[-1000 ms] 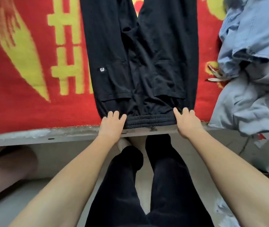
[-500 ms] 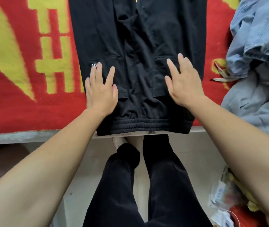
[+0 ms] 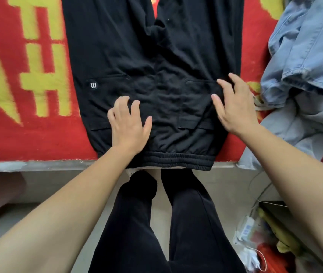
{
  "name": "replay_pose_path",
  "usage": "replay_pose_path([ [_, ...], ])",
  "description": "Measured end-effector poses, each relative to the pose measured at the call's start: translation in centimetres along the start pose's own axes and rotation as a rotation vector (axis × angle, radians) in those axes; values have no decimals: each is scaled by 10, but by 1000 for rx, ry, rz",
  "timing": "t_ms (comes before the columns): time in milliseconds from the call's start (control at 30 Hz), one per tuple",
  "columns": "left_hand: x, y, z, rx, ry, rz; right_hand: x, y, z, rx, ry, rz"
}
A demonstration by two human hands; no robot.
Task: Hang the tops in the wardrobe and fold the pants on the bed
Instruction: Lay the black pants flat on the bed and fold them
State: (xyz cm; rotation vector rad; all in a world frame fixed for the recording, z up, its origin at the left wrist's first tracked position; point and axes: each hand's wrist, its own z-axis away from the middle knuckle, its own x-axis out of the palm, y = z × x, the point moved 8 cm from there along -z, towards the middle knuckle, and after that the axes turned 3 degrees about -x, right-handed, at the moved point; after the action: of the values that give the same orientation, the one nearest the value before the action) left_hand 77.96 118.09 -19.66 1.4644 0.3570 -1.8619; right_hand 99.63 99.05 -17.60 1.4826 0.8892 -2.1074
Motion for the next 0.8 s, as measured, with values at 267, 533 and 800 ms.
replay_pose_path([
  [267,47,168,28,226,-161,269,4,82,-66,560,43,-412],
  [533,92,195,23,63,-476,61,10,99,-79,578,-117,-485],
  [800,42,143,27,-405,-837,814,-17,49,-78,659,-117,-974],
])
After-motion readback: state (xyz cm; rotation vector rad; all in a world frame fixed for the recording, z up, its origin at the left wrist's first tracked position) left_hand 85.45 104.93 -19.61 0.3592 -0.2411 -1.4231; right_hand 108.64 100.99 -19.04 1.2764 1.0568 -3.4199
